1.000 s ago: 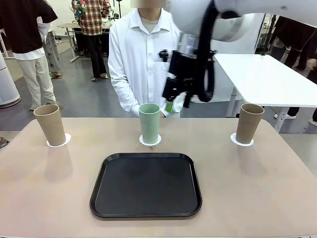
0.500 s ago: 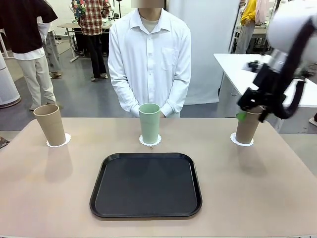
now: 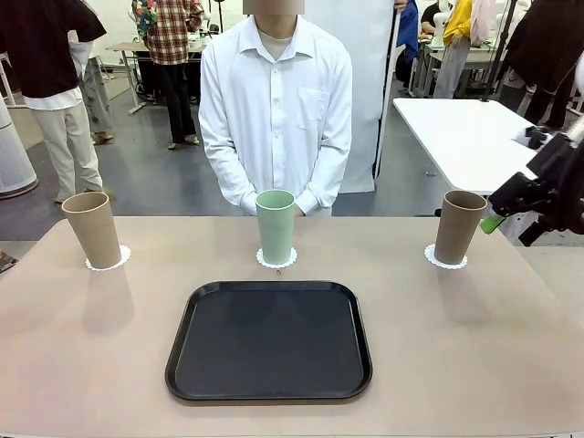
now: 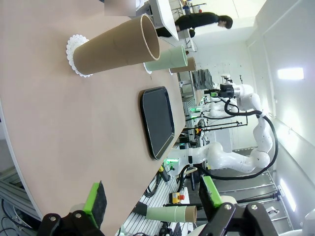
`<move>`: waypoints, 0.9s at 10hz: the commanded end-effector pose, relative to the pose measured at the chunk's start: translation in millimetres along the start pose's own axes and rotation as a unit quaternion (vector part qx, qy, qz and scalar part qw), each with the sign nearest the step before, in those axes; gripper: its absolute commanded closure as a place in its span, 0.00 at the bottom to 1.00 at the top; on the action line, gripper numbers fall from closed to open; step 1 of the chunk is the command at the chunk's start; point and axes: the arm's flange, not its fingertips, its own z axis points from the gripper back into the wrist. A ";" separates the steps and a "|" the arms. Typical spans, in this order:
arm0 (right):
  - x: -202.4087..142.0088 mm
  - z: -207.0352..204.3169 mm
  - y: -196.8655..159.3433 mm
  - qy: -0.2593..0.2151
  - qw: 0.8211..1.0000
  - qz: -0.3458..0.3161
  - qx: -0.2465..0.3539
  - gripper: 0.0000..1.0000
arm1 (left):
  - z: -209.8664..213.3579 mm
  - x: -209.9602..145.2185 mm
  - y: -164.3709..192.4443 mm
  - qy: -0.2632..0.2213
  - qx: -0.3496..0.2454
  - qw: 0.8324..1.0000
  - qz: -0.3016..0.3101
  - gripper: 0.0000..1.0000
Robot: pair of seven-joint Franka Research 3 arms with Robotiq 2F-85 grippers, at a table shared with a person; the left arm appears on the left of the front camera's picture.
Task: Place coasters on the table and set cups on them.
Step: Take one Reusable plastic cup from the Flat Tray and place it on a coaster set by the human.
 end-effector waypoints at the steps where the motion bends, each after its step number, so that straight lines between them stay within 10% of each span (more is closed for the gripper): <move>1: -27.0 2.6 -43.8 -0.055 0.982 0.015 0.178 0.00 | 0.8 -1.4 -3.5 -0.001 -0.003 1.000 -0.004 0.00; 6: -87.1 0.8 -140.0 -0.180 0.879 0.016 0.442 0.00 | 0.8 -1.4 -3.5 -0.001 -0.003 1.000 -0.004 0.00; 9: -100.8 -7.0 -155.5 -0.165 0.874 -0.022 0.456 0.00 | 0.8 -1.4 -3.5 -0.001 -0.003 1.000 -0.004 0.00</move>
